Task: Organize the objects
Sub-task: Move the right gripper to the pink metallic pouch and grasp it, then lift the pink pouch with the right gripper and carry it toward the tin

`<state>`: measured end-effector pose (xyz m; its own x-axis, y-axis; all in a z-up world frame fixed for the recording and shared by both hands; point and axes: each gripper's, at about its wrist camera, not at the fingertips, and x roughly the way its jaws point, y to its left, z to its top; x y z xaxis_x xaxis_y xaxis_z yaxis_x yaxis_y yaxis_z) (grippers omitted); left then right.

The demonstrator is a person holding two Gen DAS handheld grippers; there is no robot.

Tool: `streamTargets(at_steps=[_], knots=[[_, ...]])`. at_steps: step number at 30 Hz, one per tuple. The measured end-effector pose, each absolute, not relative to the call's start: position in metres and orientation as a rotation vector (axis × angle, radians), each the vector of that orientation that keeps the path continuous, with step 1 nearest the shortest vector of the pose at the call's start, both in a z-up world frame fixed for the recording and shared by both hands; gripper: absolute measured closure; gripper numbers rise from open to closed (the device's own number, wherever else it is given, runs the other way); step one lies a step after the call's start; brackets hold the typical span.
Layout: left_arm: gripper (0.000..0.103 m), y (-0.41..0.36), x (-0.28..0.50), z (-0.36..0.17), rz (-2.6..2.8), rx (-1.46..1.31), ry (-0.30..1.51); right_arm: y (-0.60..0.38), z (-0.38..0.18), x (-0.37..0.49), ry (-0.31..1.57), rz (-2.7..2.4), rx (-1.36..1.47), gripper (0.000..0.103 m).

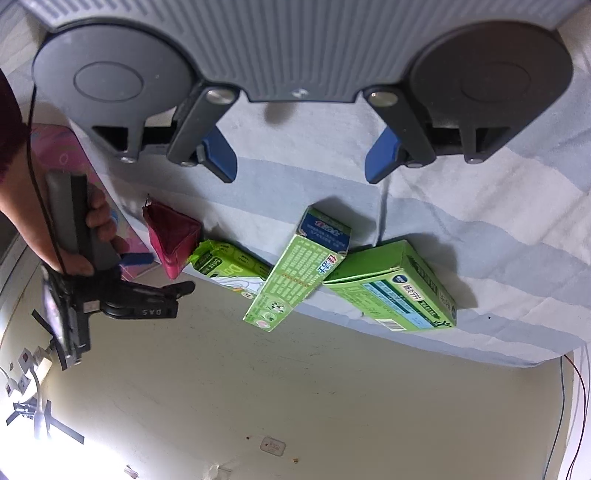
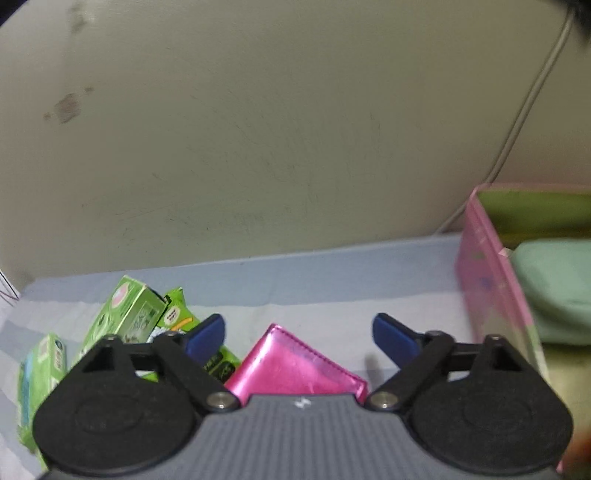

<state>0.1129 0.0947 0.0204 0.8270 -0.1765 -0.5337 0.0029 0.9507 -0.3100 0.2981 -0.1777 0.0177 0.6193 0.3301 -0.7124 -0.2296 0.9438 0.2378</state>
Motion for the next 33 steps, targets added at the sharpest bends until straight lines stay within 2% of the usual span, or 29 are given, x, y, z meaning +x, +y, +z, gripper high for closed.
streamTargets(at_steps=[1, 4, 8, 15, 24, 28, 33], knots=[[0.025, 0.095, 0.113, 0.02, -0.097, -0.307, 0.591, -0.177, 0.013, 0.303, 0.893, 0.361, 0.149, 0.048], [0.025, 0.096, 0.114, 0.021, -0.098, -0.311, 0.586, -0.179, 0.008, 0.297, 0.937, 0.389, 0.182, 0.051], [0.026, 0.091, 0.11, 0.024, -0.124, -0.291, 0.554, -0.179, 0.012, 0.254, 0.906, 0.404, 0.147, 0.051], [0.026, 0.072, 0.102, 0.026, -0.104, -0.18, 0.518, -0.196, 0.008, 0.127, 0.792, 0.479, 0.133, 0.045], [0.025, 0.069, 0.103, 0.024, -0.053, -0.145, 0.537, -0.239, 0.012, 0.075, 0.751, 0.532, 0.256, 0.037], [0.025, 0.067, 0.105, 0.023, -0.04, -0.135, 0.549, -0.238, 0.009, 0.078, 0.76, 0.551, 0.265, 0.038], [0.025, 0.064, 0.108, 0.022, -0.012, -0.108, 0.57, -0.247, 0.011, 0.063, 0.734, 0.545, 0.243, 0.048]])
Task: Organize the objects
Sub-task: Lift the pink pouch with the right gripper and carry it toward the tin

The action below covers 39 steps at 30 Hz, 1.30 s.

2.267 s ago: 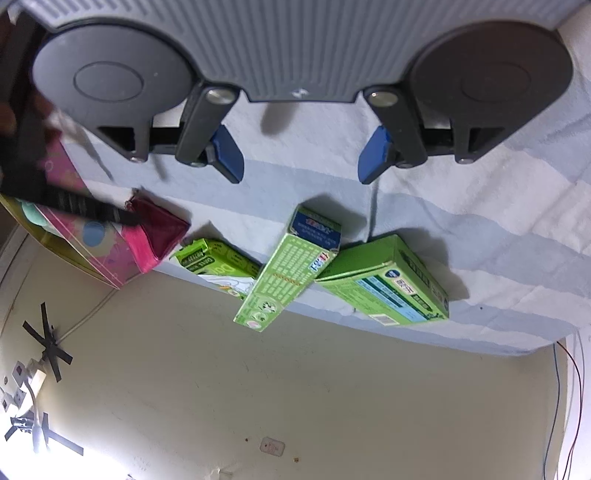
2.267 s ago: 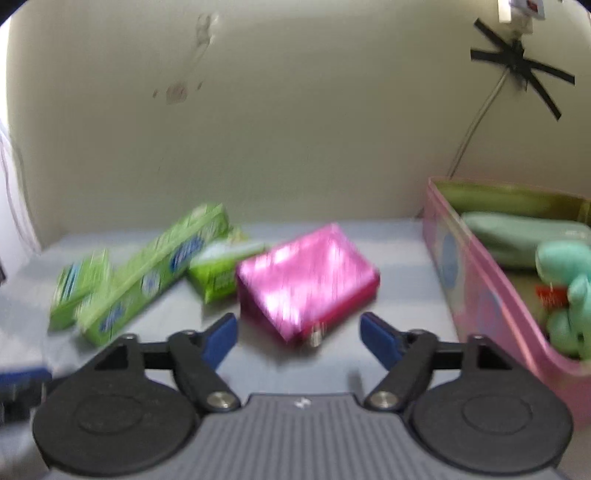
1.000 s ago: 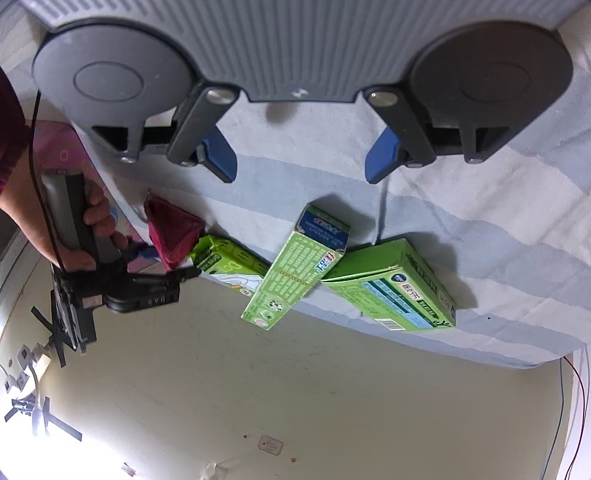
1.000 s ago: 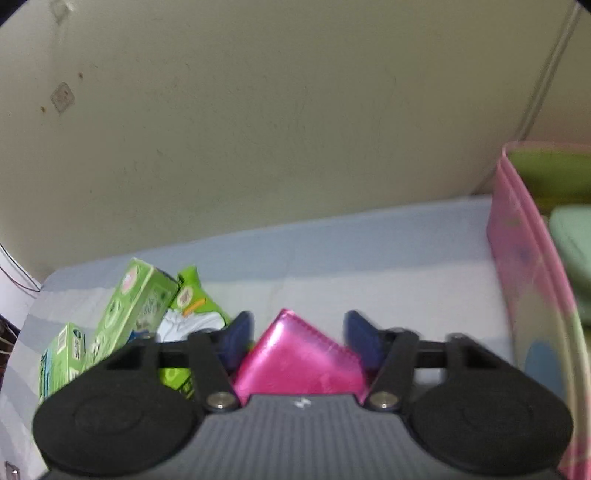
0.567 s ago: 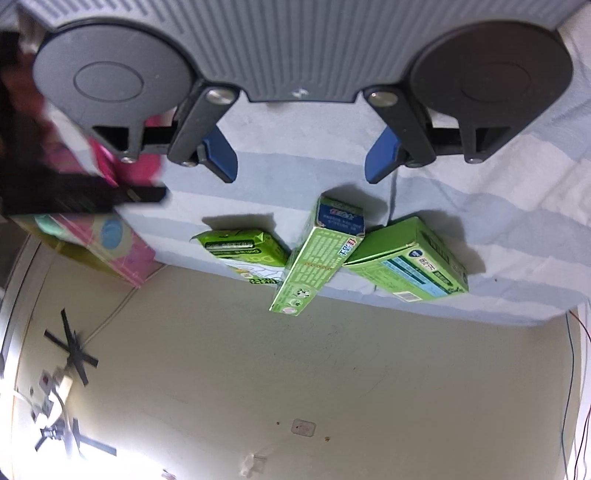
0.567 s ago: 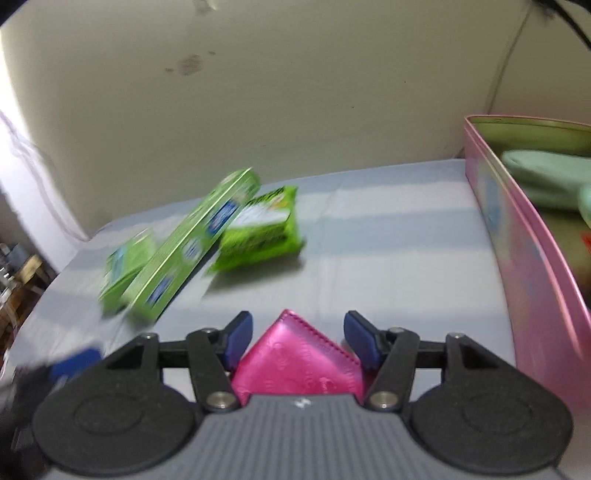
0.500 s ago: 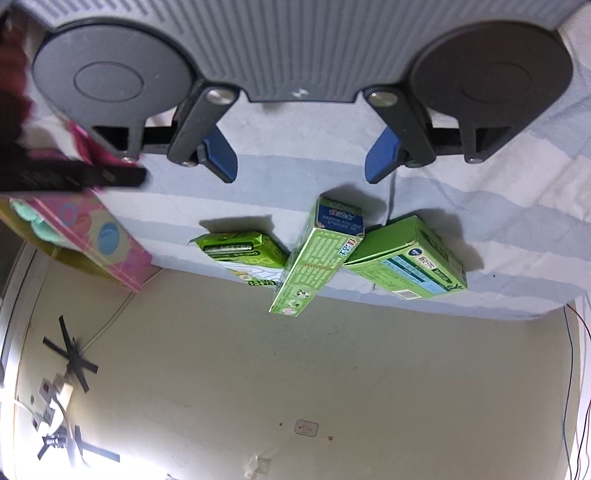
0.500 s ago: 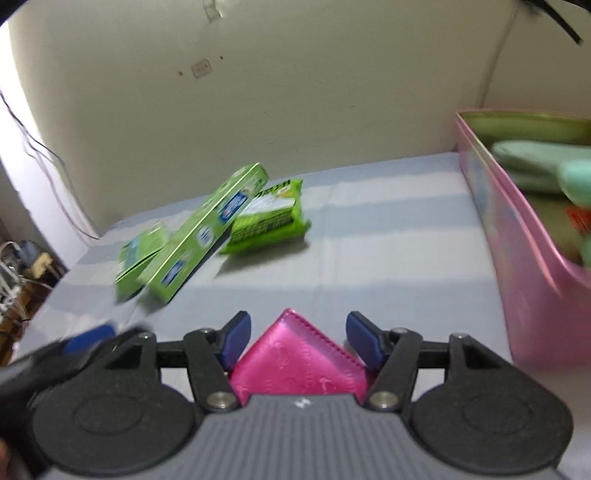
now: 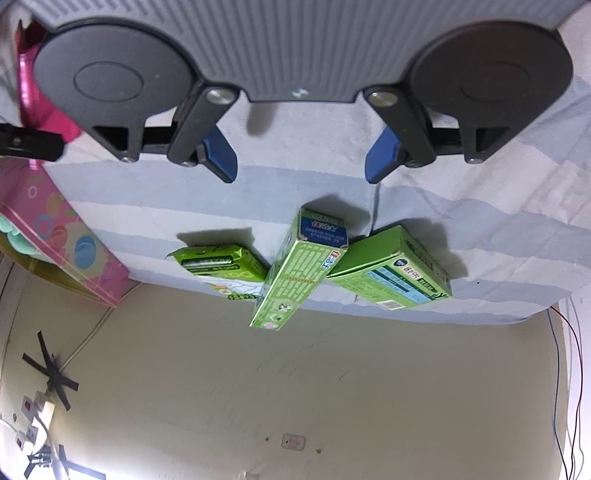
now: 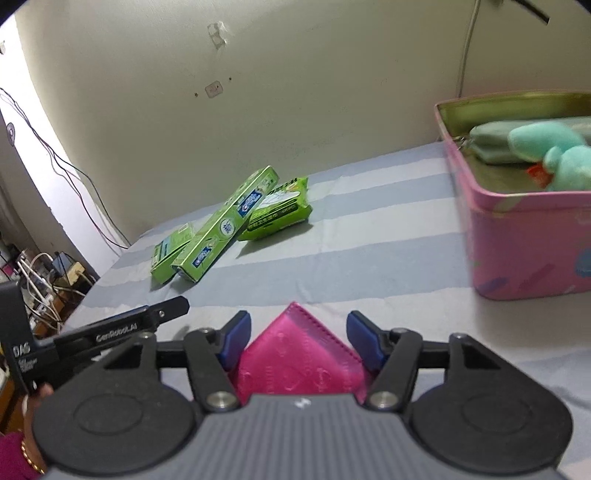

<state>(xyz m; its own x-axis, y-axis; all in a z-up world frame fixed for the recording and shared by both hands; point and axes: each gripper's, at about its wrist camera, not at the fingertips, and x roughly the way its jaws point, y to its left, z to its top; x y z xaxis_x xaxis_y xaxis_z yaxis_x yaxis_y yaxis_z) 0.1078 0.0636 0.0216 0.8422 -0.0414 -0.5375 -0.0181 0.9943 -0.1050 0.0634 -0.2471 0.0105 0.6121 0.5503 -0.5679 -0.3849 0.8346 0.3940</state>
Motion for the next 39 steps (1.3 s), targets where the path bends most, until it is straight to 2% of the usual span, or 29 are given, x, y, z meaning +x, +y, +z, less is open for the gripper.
streamTargets(at_steps=[5, 10, 16, 23, 26, 34, 39], knots=[[0.025, 0.063, 0.109, 0.02, 0.05, -0.098, 0.599, -0.269, 0.012, 0.031, 0.705, 0.468, 0.263, 0.053], [0.025, 0.061, 0.111, 0.019, 0.097, -0.082, 0.616, -0.287, 0.012, 0.001, 0.667, 0.469, 0.261, 0.05], [0.025, 0.054, 0.111, 0.018, 0.172, -0.027, 0.622, -0.306, 0.008, 0.001, 0.648, 0.511, 0.304, 0.041], [0.025, 0.047, 0.111, 0.019, 0.236, 0.024, 0.615, -0.324, 0.002, 0.003, 0.636, 0.572, 0.368, 0.041], [0.025, 0.045, 0.111, 0.019, 0.254, 0.036, 0.615, -0.327, 0.002, 0.001, 0.638, 0.621, 0.376, 0.047], [0.025, 0.043, 0.111, 0.018, 0.274, 0.05, 0.614, -0.331, 0.003, -0.015, 0.647, 0.693, 0.333, 0.072], [0.025, 0.046, 0.107, 0.02, 0.239, 0.02, 0.626, -0.332, -0.004, -0.026, 0.686, 0.712, 0.352, 0.075]])
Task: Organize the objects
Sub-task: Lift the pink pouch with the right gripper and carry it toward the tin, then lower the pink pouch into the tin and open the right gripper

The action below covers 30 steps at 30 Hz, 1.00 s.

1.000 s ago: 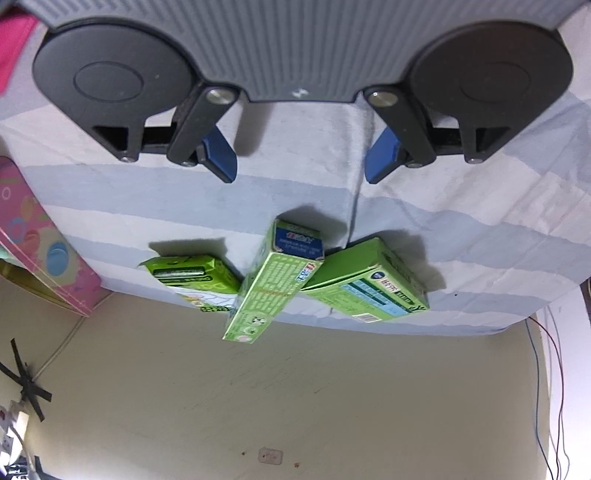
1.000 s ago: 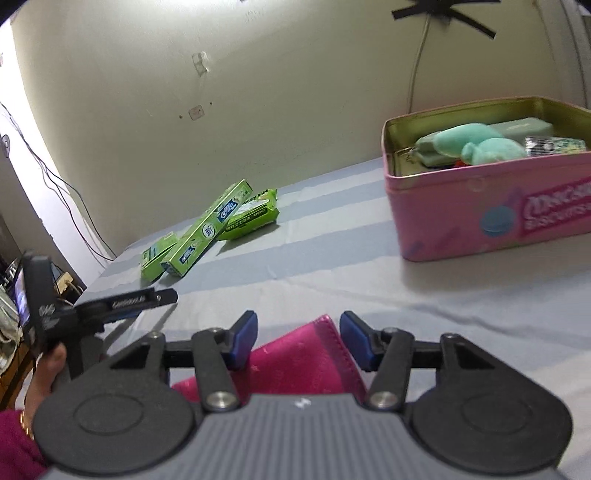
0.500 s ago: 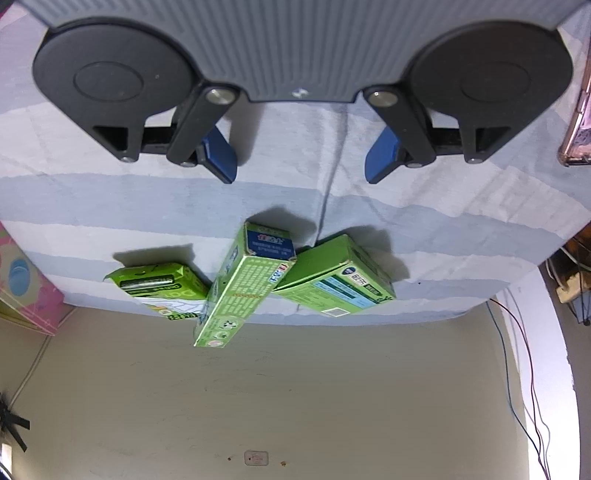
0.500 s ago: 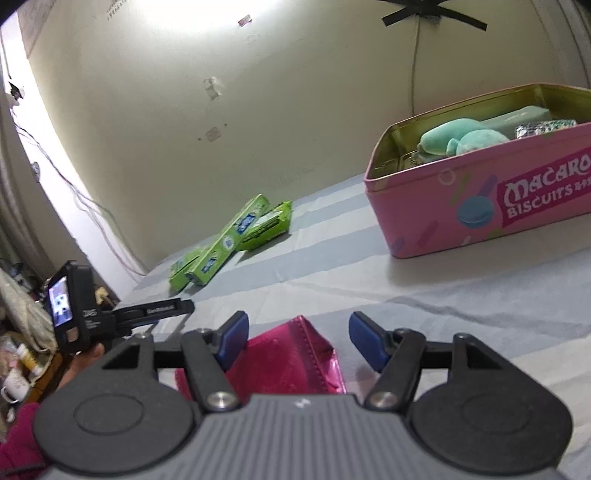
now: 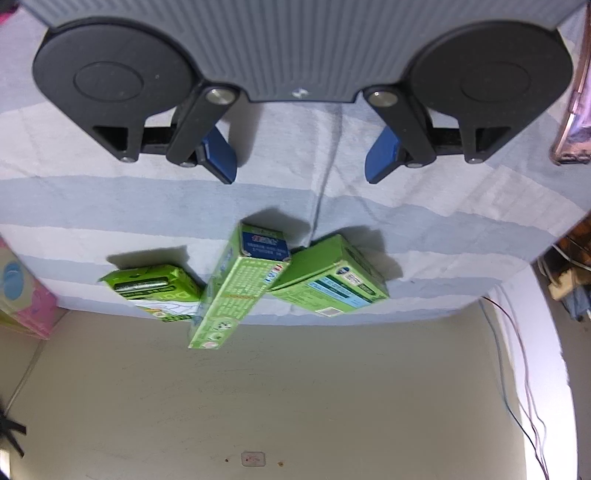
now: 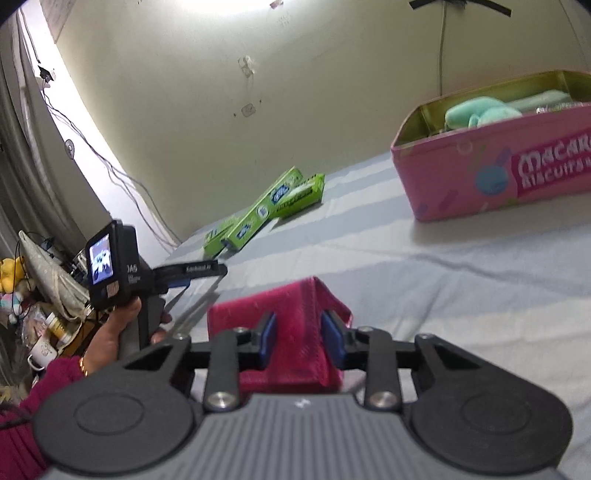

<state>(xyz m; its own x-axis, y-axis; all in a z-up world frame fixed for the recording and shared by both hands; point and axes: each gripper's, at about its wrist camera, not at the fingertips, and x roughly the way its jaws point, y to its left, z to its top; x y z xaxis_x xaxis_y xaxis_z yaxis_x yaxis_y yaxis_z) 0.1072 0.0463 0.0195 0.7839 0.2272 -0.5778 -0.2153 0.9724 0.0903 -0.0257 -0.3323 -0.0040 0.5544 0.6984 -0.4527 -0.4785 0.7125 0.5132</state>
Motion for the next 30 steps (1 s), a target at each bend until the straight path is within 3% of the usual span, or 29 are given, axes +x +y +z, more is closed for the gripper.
streamTargets(at_steps=[6, 12, 14, 15, 16, 19, 26, 30], knots=[[0.026, 0.054, 0.041, 0.049, -0.139, -0.189, 0.571, -0.344, 0.003, -0.037, 0.628, 0.714, 0.344, 0.067], [0.028, 0.014, 0.014, 0.059, -0.517, -0.24, 0.666, -0.332, 0.004, -0.036, 0.602, 0.753, 0.267, 0.062], [0.04, -0.002, 0.016, 0.051, -0.581, -0.234, 0.711, -0.326, -0.003, -0.033, 0.638, 0.776, 0.256, 0.064], [0.049, -0.012, 0.02, 0.045, -0.605, -0.218, 0.744, -0.323, -0.005, -0.033, 0.64, 0.779, 0.241, 0.075], [0.049, -0.021, 0.021, 0.04, -0.581, -0.183, 0.759, -0.321, -0.005, -0.034, 0.623, 0.771, 0.207, 0.08], [0.05, -0.04, 0.034, 0.046, -0.578, -0.144, 0.75, -0.328, 0.004, -0.029, 0.591, 0.739, 0.183, 0.081], [0.05, -0.095, 0.083, 0.108, -0.656, -0.085, 0.566, -0.367, 0.058, 0.0, 0.374, 0.605, 0.174, 0.081], [0.05, -0.14, 0.125, 0.117, -0.661, -0.072, 0.532, -0.38, 0.07, 0.036, 0.318, 0.482, 0.129, 0.081]])
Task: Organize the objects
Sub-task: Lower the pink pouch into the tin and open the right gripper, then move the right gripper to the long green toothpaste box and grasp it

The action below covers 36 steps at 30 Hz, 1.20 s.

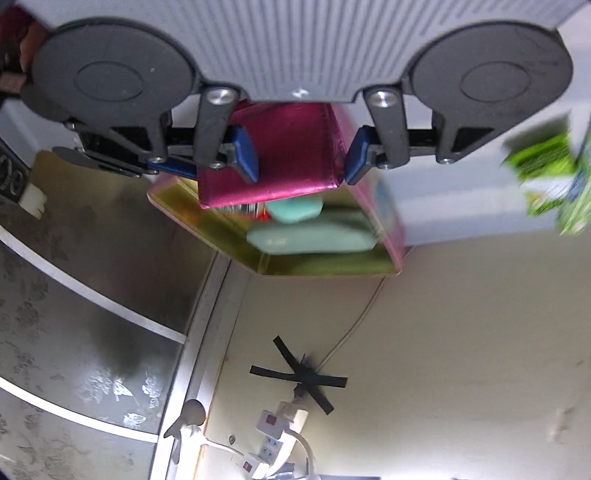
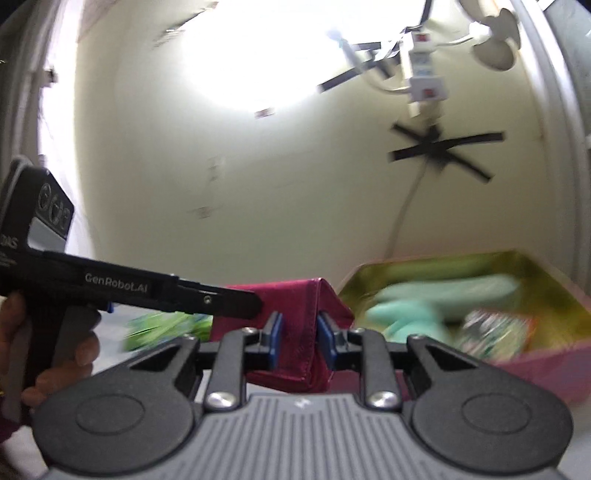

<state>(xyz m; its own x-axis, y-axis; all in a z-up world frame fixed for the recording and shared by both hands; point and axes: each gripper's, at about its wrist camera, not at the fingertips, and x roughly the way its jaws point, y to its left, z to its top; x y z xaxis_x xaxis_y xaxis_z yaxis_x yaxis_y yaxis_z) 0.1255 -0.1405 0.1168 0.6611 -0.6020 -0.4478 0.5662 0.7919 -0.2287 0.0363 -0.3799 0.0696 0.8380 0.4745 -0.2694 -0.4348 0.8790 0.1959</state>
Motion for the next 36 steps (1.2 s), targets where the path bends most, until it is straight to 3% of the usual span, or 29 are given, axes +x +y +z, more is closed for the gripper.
streamTargets(at_steps=[6, 12, 14, 20, 28, 36], knots=[[0.051, -0.182, 0.183, 0.116, -0.641, -0.095, 0.522, -0.398, 0.063, 0.101, 0.335, 0.393, 0.14, 0.082], [0.047, -0.204, 0.213, 0.108, -0.538, -0.065, 0.529, -0.406, 0.05, 0.145, 0.359, 0.281, 0.172, 0.074], [0.041, -0.206, 0.213, 0.108, -0.513, -0.065, 0.534, -0.414, 0.046, 0.144, 0.356, 0.264, 0.216, 0.074], [0.041, -0.2, 0.187, 0.107, -0.48, -0.025, 0.519, -0.42, 0.049, 0.113, 0.344, 0.279, 0.251, 0.074], [0.037, -0.136, 0.117, 0.086, -0.422, 0.033, 0.527, -0.397, 0.04, 0.05, 0.363, 0.404, 0.35, 0.07], [0.037, -0.009, 0.087, 0.027, -0.105, 0.083, 0.665, -0.308, 0.026, 0.033, 0.513, 0.595, 0.236, 0.065]])
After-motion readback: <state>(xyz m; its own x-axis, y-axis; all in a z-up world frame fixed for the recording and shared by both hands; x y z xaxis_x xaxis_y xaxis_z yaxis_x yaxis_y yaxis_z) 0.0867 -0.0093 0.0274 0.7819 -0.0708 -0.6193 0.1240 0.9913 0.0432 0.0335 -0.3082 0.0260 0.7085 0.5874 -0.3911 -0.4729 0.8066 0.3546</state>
